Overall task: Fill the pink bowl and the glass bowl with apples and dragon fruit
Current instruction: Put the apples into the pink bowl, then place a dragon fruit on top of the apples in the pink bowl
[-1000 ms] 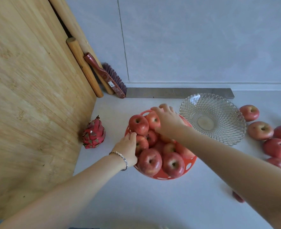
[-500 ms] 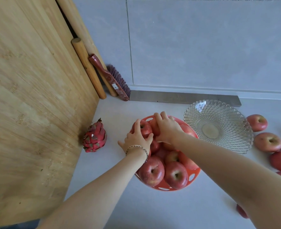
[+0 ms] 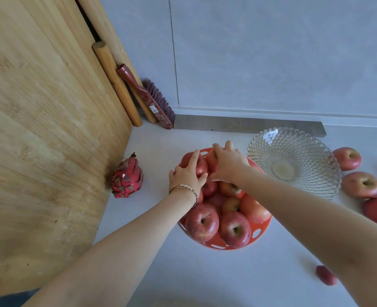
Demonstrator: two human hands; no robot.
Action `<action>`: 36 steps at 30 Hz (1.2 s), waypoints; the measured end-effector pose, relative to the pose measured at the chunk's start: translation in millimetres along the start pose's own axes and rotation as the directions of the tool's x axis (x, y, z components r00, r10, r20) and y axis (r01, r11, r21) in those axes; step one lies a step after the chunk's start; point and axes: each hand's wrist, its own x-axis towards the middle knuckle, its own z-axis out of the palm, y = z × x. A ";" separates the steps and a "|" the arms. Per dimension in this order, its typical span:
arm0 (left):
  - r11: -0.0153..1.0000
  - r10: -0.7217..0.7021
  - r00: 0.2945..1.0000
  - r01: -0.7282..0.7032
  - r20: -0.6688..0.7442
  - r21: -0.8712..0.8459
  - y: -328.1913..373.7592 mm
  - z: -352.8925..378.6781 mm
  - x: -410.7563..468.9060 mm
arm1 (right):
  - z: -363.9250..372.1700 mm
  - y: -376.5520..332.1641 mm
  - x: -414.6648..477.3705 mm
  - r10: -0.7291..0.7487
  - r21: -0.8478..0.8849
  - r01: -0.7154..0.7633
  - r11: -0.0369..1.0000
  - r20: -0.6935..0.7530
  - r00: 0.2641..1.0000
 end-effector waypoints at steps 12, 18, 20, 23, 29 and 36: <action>0.959 0.267 0.963 -0.268 0.024 0.092 -40.2 -29.2 -16.8 | -13.9 -28.8 -110.5 -0.269 0.345 0.245 0.906 0.020 0.963; 0.872 0.331 0.889 -0.416 0.316 0.256 -49.5 -27.6 -18.1 | 23.0 -38.3 -122.8 -0.178 0.196 0.142 0.970 0.177 0.968; 0.836 0.370 0.879 -0.457 0.302 0.304 -52.0 -22.7 -15.8 | 23.5 -39.5 -123.3 -0.155 0.191 0.123 0.974 0.163 0.974; 0.789 0.439 0.863 -0.503 0.250 0.352 -56.0 -16.6 -10.9 | 20.3 -48.1 -126.0 -0.138 0.161 0.113 0.980 0.156 0.978; 0.698 0.502 0.818 -0.575 0.282 0.427 -55.9 -17.7 -4.4 | 15.0 -61.3 -124.3 -0.050 0.103 0.028 0.994 0.222 0.974; 0.744 0.458 0.834 -0.549 0.309 0.380 -50.5 -20.9 -8.0 | 10.7 -57.5 -116.8 -0.027 0.132 -0.009 0.991 0.266 0.963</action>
